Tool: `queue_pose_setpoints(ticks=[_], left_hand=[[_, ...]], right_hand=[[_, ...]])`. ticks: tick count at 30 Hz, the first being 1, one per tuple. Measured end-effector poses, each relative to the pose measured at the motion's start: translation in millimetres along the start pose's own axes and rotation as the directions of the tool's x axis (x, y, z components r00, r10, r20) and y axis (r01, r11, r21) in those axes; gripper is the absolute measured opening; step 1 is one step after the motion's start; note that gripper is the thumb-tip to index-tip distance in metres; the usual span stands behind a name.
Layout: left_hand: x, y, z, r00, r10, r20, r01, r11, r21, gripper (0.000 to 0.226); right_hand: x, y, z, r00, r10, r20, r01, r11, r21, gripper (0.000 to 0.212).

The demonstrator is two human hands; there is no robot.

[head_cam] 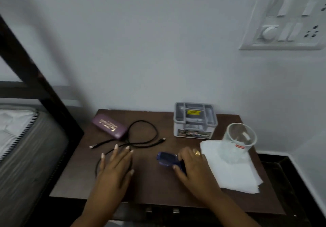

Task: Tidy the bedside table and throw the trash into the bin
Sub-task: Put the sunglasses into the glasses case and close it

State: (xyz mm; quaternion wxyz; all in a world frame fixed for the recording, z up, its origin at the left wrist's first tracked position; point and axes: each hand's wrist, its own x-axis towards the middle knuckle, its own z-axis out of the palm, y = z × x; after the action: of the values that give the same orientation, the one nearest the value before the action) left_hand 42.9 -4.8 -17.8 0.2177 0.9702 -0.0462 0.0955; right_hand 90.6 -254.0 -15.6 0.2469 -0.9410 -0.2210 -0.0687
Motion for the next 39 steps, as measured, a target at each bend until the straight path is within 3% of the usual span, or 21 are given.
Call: queue_pose_setpoints(ticks=[7,13,16,21,24,27,30,33,37,39], left_hand=[[33,-83,-62,0.999,-0.028,-0.038,0.036,0.973,0.226,0.052],[105,-93,-67,0.970,-0.021,0.243,-0.119,0.831,0.544,0.072],[128,-96,-64,0.938,-0.040,0.345,-0.190,0.772,0.606,0.078],[141,-110,-56,0.930,-0.034,0.366,-0.233,0.715,0.659,0.072],[138,-112,-54,0.949,-0.025,0.313,-0.186,0.759,0.624,0.066],[130,-114,-56,0.968,-0.083,0.239,-0.047,0.869,0.492,0.065],[118,-108,-65,0.998,-0.044,-0.034,0.050,0.979,0.200,0.063],[96,-74,-70,0.971,0.048,-0.236,-0.068,0.995,-0.077,0.062],[46,-18,-43,0.961,0.264,-0.079,-0.274,0.944,-0.183,0.066],[21,-2,-18,0.953,0.300,0.045,-0.279,0.923,-0.265,0.068]], right_hand=[[46,-4,20,0.984,-0.108,0.140,0.130,0.978,-0.164,0.018],[47,1,16,0.974,-0.134,0.184,0.172,0.964,-0.204,0.020],[46,6,13,0.961,-0.136,0.242,0.187,0.962,-0.200,0.026],[42,12,10,0.969,-0.132,0.208,0.183,0.951,-0.249,0.037],[39,12,8,0.982,-0.124,0.145,0.152,0.968,-0.201,0.036],[34,9,9,0.993,-0.098,0.071,0.108,0.984,-0.145,0.038],[30,-4,10,0.997,-0.067,-0.033,0.065,0.996,-0.054,0.044],[24,-25,5,0.993,-0.051,-0.106,0.060,0.995,0.080,0.048],[6,-47,2,0.987,-0.116,-0.114,0.138,0.969,0.207,0.069],[-7,-46,4,0.990,-0.114,-0.089,0.129,0.972,0.198,0.074]])
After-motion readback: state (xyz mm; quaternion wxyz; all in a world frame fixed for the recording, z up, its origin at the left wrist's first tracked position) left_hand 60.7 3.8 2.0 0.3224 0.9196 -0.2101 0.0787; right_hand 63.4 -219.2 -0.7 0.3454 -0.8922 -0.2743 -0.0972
